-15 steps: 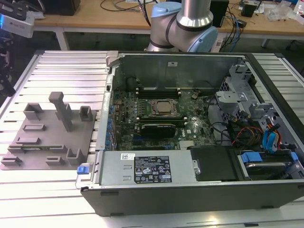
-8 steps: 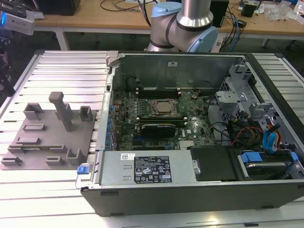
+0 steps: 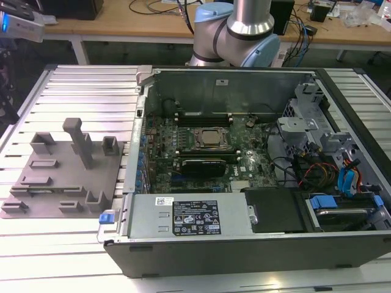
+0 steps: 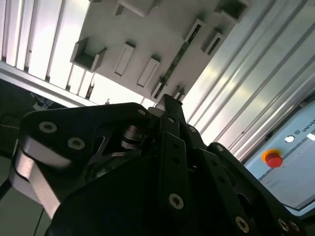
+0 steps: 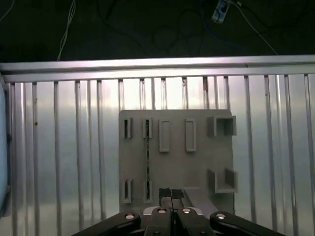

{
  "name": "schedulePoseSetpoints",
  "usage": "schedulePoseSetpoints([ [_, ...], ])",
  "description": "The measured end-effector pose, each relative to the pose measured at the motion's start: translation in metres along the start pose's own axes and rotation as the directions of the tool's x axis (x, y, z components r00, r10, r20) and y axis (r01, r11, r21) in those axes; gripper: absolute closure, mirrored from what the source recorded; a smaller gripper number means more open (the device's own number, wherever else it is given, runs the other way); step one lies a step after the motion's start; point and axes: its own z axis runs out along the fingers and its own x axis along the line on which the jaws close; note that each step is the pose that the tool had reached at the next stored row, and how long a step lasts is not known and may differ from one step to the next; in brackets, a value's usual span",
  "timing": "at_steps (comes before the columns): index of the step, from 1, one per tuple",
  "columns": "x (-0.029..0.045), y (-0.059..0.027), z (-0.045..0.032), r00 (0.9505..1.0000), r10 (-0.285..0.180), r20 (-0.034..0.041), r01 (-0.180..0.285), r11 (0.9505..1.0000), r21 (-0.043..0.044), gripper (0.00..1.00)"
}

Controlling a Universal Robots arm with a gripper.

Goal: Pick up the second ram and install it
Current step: 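Pick up the second ram and move it above second insertion slot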

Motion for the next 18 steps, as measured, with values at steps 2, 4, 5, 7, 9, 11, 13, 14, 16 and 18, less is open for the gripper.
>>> schedulePoseSetpoints([
  [2, 0.0, 0.0, 0.0, 0.9998, -0.02, -0.0008, 0.02, 0.9998, -0.0004, 0.92],
  [4, 0.0, 0.0, 0.0, 0.9996, -0.029, -0.0012, 0.029, 0.9996, -0.0006, 0.92],
  [5, 0.0, 0.0, 0.0, 0.9996, -0.029, -0.0012, 0.029, 0.9996, -0.0007, 0.92],
  [7, 0.0, 0.0, 0.0, 0.9995, -0.031, -0.0013, 0.031, 0.9995, -0.0007, 0.92],
  [9, 0.0, 0.0, 0.0, 0.9995, -0.032, -0.0014, 0.032, 0.9995, -0.0007, 0.86],
  [11, 0.0, 0.0, 0.0, 0.9994, -0.034, -0.0015, 0.034, 0.9994, -0.0008, 0.72],
  [13, 0.0, 0.0, 0.0002, 0.9994, -0.034, -0.0016, 0.034, 0.9994, -0.0008, 0.72],
  [14, -0.0001, -0.0001, 0.0009, 0.9994, -0.034, -0.0017, 0.034, 0.9994, -0.0009, 0.72],
  [16, 0.001, -0.0002, 0.0046, 0.9995, -0.031, -0.0016, 0.031, 0.9995, -0.0008, 0.72],
  [18, 0.0039, -0.0004, 0.0078, 0.9997, -0.024, -0.0015, 0.024, 0.9997, -0.0006, 0.72],
])
